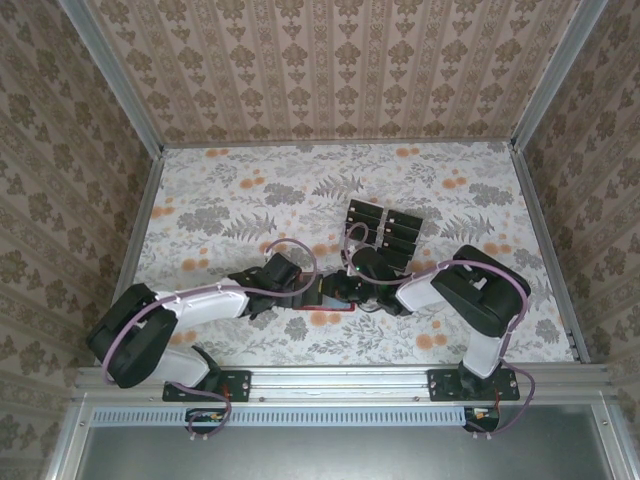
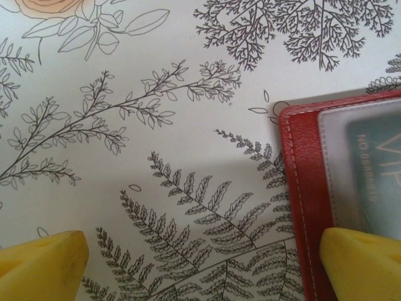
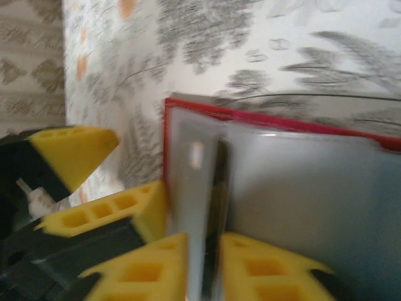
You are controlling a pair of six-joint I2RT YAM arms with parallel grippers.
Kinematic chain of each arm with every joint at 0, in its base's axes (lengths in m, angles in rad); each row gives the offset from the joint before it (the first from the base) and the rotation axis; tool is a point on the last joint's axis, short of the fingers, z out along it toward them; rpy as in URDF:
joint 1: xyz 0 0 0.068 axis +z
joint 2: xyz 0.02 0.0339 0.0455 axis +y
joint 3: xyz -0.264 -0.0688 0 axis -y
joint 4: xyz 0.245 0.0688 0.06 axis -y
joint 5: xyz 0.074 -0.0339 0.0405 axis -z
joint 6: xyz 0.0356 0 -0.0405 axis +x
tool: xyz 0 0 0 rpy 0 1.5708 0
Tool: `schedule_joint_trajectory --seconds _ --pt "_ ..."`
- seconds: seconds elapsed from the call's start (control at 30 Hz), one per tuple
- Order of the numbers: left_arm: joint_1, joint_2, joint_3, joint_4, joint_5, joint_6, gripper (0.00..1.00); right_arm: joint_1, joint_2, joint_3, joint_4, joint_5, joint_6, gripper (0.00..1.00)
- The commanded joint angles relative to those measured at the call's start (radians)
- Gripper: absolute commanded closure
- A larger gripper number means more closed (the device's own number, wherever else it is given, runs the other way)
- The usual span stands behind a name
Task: Put the credit cards into the card holder
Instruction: Insert the credit card into the card slot.
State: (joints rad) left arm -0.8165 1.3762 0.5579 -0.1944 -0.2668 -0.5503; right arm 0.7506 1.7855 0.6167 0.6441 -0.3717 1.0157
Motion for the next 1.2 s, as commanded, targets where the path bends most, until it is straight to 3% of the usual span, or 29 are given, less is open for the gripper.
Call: schedule_joint_trajectory --seconds 0.0,0.13,0.3,0.37,0.6,0.73,1.17 --pt "-0.009 -0.053 -0.009 -0.026 0.02 -0.032 0.0 -0.003 -0.041 0.031 -0.174 -0.002 -0.078 0.66" --pt "0.001 -0.12 -0.001 -0.057 0.012 -0.031 0.0 -0.006 -0.121 0.072 -0.314 0.003 -0.141 0.56" --pt "0.04 -0.187 -0.005 -0.087 0.011 -0.022 0.0 -0.004 -0.211 0.113 -0.47 0.04 -0.196 0.55" --pt "0.063 -0.199 -0.009 -0.095 0.017 -0.013 0.0 -0.003 -0.226 0.133 -0.532 0.07 -0.21 0.6" --pt "0.123 -0.185 -0.022 -0.09 0.041 0.02 0.0 0.051 -0.168 0.257 -0.719 0.177 -0.266 0.89" --pt "0.131 -0.163 -0.027 -0.079 0.04 0.028 0.0 0.088 -0.114 0.327 -0.769 0.223 -0.288 1.0" --pt "0.132 -0.101 -0.041 -0.038 0.054 0.03 0.0 0.099 -0.03 0.363 -0.826 0.3 -0.324 1.0"
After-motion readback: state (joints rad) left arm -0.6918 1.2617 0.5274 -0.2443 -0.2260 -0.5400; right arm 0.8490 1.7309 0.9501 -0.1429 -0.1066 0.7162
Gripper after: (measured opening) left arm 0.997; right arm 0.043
